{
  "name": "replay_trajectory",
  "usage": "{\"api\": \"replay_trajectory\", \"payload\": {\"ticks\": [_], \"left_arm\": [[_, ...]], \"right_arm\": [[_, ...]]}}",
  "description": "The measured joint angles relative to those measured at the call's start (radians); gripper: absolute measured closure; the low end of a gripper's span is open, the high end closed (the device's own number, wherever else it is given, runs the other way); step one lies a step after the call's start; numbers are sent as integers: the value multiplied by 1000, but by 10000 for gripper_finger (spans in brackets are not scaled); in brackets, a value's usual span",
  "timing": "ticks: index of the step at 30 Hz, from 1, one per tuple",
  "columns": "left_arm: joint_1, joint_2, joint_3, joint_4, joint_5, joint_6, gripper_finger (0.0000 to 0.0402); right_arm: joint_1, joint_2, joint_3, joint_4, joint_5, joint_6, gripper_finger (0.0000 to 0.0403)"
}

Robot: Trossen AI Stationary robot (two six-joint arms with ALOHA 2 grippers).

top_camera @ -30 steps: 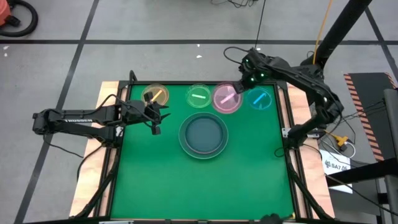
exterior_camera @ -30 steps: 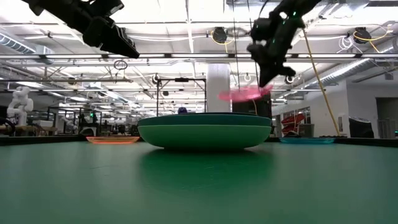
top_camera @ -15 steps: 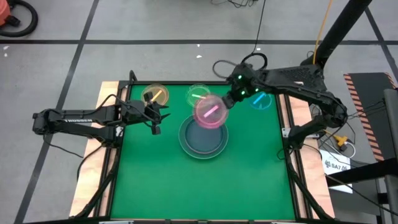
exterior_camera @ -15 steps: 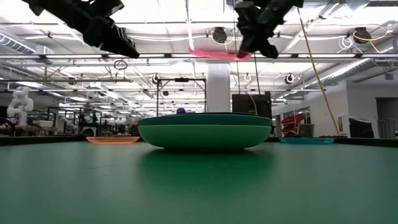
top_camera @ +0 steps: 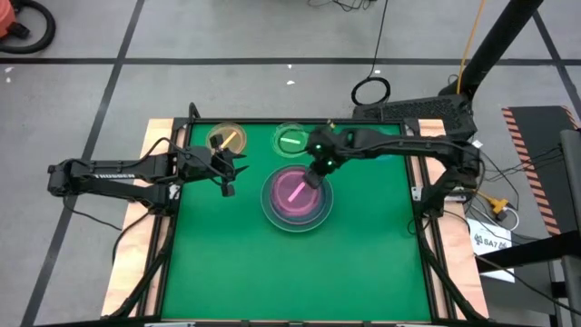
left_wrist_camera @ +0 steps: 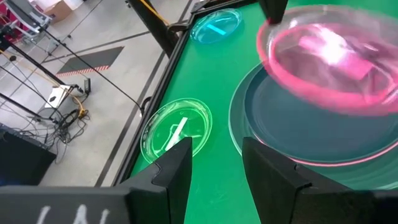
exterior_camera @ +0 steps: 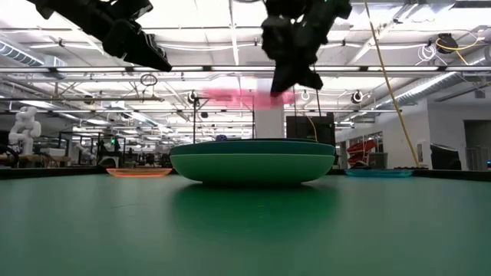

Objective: Stack plastic plates
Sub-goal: Stack the light pink plate on top of the dark blue plate, then stack the blue plate on top of the light pink plate

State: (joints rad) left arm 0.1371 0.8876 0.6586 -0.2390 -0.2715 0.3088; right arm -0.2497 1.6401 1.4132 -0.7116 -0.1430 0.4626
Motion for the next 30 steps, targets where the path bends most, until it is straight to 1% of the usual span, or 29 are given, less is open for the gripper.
{"api": "replay_trajectory", "payload": {"ticks": [5,8,11,17,21,24,30], "left_arm": [[0,0,0,0,0,0,252],[0,0,0,-1,0,0,252],[0,0,0,-1,0,0,252],[0,0,0,2,0,-1,252],[0,0,0,1,0,-7,252],[0,0,0,1,0,-7,252],[0,0,0,-3,0,-16,252]], "right_arm": [[2,76,0,-12,15,-15,402],[3,111,0,-11,14,-21,391],[3,134,0,-10,19,-29,364],[-9,141,0,-4,67,-41,302],[-21,137,0,-7,67,-44,275],[-20,136,0,-6,66,-61,264],[-21,137,0,2,72,-74,262]]}}
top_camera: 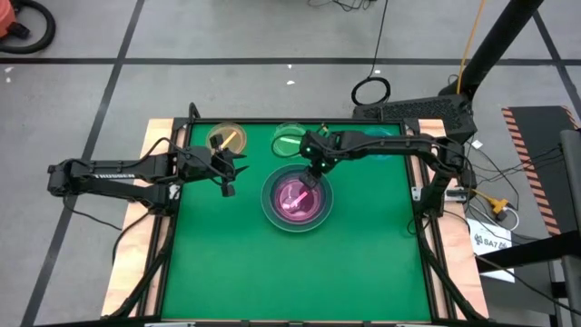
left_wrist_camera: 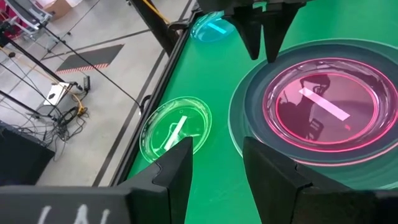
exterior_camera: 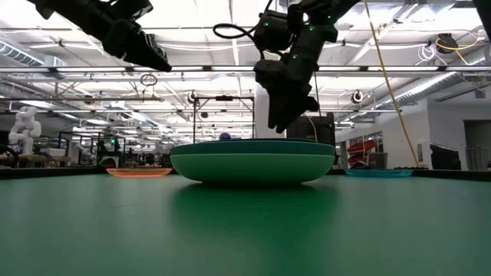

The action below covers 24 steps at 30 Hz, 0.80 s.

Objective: Stack plastic plates
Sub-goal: Stack the blue plate on top of the light pink plate

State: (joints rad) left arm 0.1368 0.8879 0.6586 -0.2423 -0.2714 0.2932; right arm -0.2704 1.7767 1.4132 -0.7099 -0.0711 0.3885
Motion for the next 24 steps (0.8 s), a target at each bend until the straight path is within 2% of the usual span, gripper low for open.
{"api": "replay_trajectory", "payload": {"ticks": [3,7,9,15,22,24], "left_arm": [[0,0,0,3,0,0,252],[0,0,0,0,0,0,252],[0,0,0,-1,0,-1,252],[0,0,0,-18,0,-10,252],[0,0,0,-38,0,-17,252],[0,0,0,-39,0,-18,252]], "right_arm": [[-3,0,0,22,44,-26,262],[-3,0,0,53,212,-54,261],[-3,0,0,69,253,-72,261],[-23,0,0,28,276,-140,261],[-140,0,0,-163,316,-147,261],[-178,0,-3,-215,357,-147,261]]}}
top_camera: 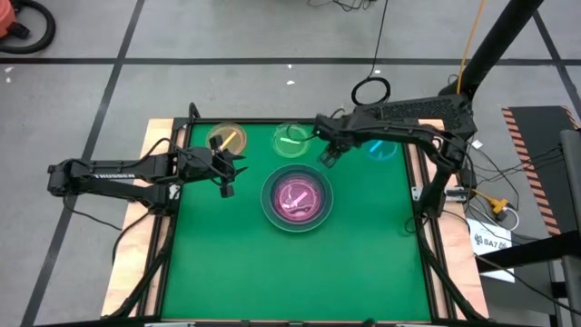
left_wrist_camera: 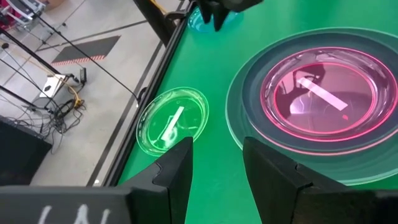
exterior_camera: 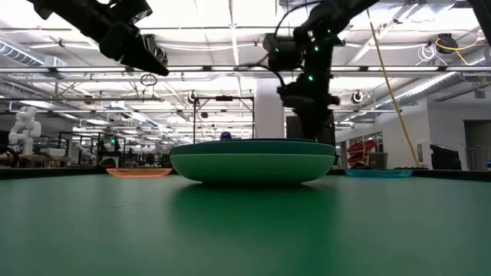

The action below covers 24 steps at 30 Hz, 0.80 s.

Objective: Stack plastic plates
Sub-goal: Stack the blue plate on top of the light pink plate

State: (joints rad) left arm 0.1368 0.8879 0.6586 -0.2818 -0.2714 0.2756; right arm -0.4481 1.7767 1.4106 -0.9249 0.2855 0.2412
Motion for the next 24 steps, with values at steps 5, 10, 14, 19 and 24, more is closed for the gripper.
{"api": "replay_trajectory", "payload": {"ticks": [5,10,14,19,24], "left_arm": [[0,0,0,-1,0,-2,252],[0,0,0,-1,0,-1,252],[0,0,0,0,0,3,252],[0,0,0,12,0,16,252],[0,0,0,25,0,24,252]], "right_arm": [[-102,-1,-58,-45,58,7,261],[-185,0,-152,-15,107,33,261],[-220,0,-215,3,104,58,261],[-222,0,-247,23,103,68,261],[-222,0,-248,49,73,73,261]]}}
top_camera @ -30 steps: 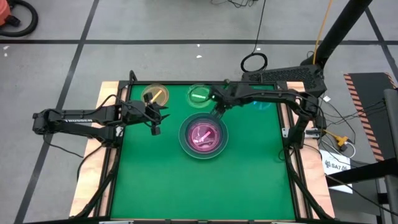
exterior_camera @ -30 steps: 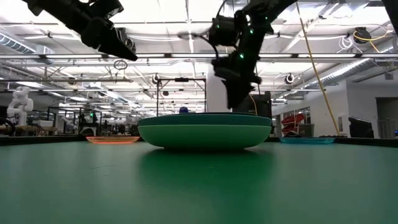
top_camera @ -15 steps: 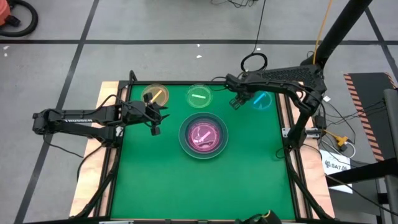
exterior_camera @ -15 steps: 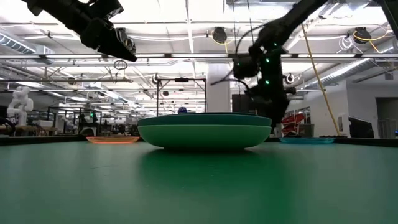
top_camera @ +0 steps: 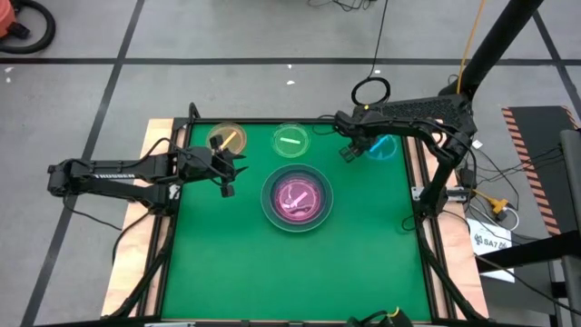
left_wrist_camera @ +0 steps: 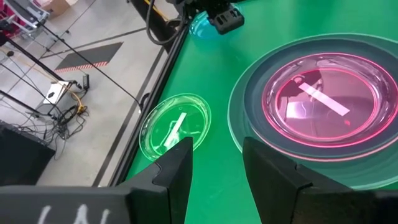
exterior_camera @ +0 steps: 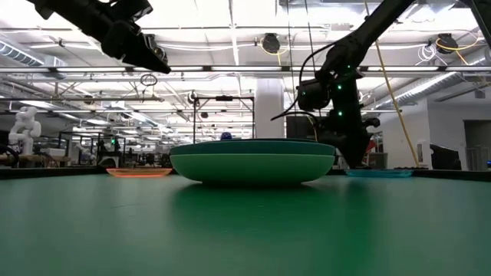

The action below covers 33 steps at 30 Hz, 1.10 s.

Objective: Stack plastic plates
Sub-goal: Stack the blue plate on top of the light pink plate

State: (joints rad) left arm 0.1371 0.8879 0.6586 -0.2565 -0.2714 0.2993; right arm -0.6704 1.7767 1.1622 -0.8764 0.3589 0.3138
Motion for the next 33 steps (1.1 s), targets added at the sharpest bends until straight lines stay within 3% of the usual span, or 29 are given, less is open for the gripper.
{"api": "replay_trajectory", "payload": {"ticks": [14,24,33], "left_arm": [[0,0,0,-1,0,1,252],[0,0,0,-2,0,-2,252],[0,0,0,-1,0,3,252]], "right_arm": [[1,0,-1,51,-23,38,293],[1,-5,-128,202,-20,53,315],[26,-3,-137,225,-18,51,355]]}}
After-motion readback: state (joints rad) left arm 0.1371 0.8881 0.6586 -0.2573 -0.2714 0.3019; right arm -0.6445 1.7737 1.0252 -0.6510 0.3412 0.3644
